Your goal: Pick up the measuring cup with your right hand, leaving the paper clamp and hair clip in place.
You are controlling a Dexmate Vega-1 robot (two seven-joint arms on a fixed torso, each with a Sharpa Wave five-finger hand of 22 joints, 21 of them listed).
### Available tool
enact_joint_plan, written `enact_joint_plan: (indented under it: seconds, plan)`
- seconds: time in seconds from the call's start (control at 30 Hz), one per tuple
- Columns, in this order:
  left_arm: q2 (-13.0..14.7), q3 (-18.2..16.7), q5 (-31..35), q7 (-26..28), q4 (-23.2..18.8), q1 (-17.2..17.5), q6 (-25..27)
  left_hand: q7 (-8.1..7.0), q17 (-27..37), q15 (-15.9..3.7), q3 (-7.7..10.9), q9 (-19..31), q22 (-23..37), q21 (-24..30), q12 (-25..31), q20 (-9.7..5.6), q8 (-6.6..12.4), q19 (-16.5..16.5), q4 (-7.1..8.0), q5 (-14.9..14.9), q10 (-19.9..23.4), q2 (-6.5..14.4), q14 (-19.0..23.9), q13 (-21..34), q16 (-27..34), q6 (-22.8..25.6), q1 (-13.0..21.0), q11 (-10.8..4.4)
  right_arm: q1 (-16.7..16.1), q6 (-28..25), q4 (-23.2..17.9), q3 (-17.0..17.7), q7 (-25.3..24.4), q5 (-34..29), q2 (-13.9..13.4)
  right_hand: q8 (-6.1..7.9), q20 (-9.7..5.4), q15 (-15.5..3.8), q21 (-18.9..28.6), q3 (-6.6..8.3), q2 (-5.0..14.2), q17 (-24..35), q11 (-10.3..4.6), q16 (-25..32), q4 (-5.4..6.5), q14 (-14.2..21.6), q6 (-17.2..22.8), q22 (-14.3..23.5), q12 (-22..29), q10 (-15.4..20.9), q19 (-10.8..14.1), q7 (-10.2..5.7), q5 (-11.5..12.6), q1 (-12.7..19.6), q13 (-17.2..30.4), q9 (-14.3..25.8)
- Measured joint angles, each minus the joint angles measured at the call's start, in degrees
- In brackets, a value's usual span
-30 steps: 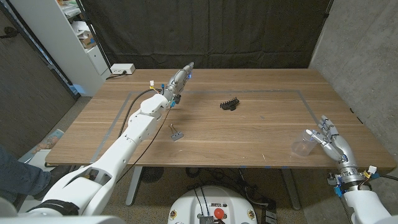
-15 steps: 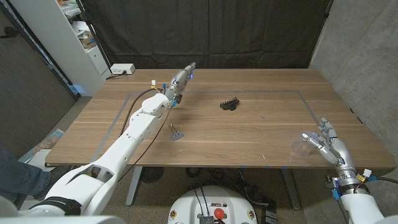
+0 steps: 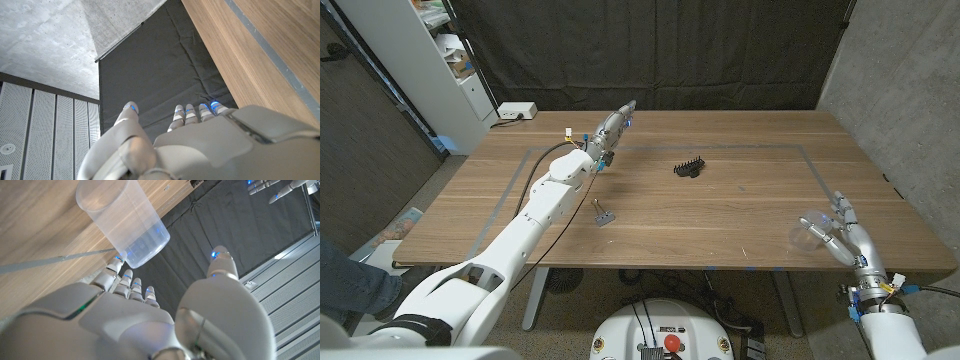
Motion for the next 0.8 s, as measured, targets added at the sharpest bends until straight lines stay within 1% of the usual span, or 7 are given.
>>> enact_joint_plan:
  seconds: [0.23,0.33,0.47,0.63,0.67,0.7,0.8]
  plan:
    - [0.03,0.02,0.09,0.18,-0.45,0.0,0.19,0.0,0.0,0.0,0.0,0.0,0.0,0.0,0.0,0.0,0.0,0.0,0.0,0.0,0.0,0.0,0.0,0.0,0.0,0.0,0.0,0.0,0.6,-1.68,0.33,-1.06,-2.09,-2.37,-0.88,0.0,0.01,0.0,0.0,0.0,0.01,0.0,0.11,0.0,0.0,0.0,-0.31,0.0,0.0,-0.11,0.0,0.32,0.33,0.6,0.0,0.0]
    - [0.06,0.03,0.13,0.3,-0.6,0.0,0.42,0.0,0.0,0.0,0.0,0.0,0.0,0.0,0.0,0.0,0.0,0.0,0.0,0.0,0.0,0.0,0.0,0.0,0.0,0.0,0.0,0.0,0.7,-2.2,0.36,-1.37,-2.6,-2.96,-1.24,0.0,0.32,0.0,0.0,0.0,0.31,0.0,0.18,0.0,0.0,0.0,-0.31,0.0,0.0,-0.19,0.31,0.32,0.54,0.9,0.0,0.0]
    - [0.06,0.03,0.18,0.48,-0.6,0.0,0.52,0.0,0.0,0.0,0.0,0.0,0.0,0.0,0.0,0.0,0.0,0.0,0.0,0.0,0.0,0.0,0.0,0.0,0.0,0.0,0.0,0.0,0.75,-2.2,0.36,-1.83,-2.6,-2.96,-1.89,0.0,0.11,0.0,0.0,0.01,0.61,0.0,0.18,0.0,0.0,-0.01,-0.31,0.0,0.0,-0.19,0.52,0.32,0.61,1.19,0.0,0.0]
    - [0.06,0.03,0.26,0.59,-0.6,0.0,0.72,0.0,0.0,0.0,0.0,0.0,0.0,0.0,0.0,0.0,0.0,0.0,0.0,0.0,0.0,0.0,0.0,0.0,0.0,0.0,0.0,0.0,0.76,-2.2,0.36,-2.3,-2.6,-2.96,-2.59,0.0,0.11,0.0,0.0,-0.23,0.3,0.01,0.18,0.0,-0.24,-0.01,-0.62,0.0,0.0,-0.19,0.52,0.01,0.75,1.53,0.0,0.0]
    - [0.06,0.03,0.28,0.61,-0.6,0.0,0.81,0.0,0.0,0.0,0.0,0.0,0.0,0.0,0.0,0.0,0.0,0.0,0.0,0.0,0.0,0.0,0.0,0.0,0.0,0.0,0.0,0.0,0.76,-2.2,0.36,-2.47,-2.6,-2.96,-2.84,0.0,0.11,0.0,0.0,-0.23,0.6,0.01,0.19,0.0,-0.25,-0.01,-0.62,0.0,0.0,-0.18,0.52,0.01,0.76,1.84,0.0,-0.01]
    - [0.23,0.2,0.29,0.62,-1.3,0.09,0.86,0.0,0.0,0.0,0.0,0.0,0.0,0.0,0.0,0.0,0.0,0.0,0.0,0.0,0.0,0.0,0.0,0.0,0.0,0.0,0.0,0.0,0.77,-5.7,0.36,-2.58,-5.54,-6.11,-2.98,0.0,0.11,0.0,0.0,-0.23,0.58,0.0,0.19,0.0,-0.25,-0.01,-0.62,0.0,0.0,-0.18,0.52,0.01,0.97,1.82,0.0,0.0]
    - [0.23,0.2,0.33,0.67,-1.3,0.09,0.94,0.0,0.0,0.0,0.0,0.0,0.0,0.0,0.0,0.0,0.0,0.0,0.0,0.0,0.0,0.0,0.0,0.0,0.0,0.0,0.0,0.0,0.82,-5.7,0.41,-2.92,-5.54,-6.11,-3.41,0.0,0.11,0.0,0.0,-0.23,0.58,0.01,0.19,0.0,-0.25,-0.01,-0.62,0.0,0.16,-0.18,0.52,0.01,0.98,1.82,0.0,0.0]
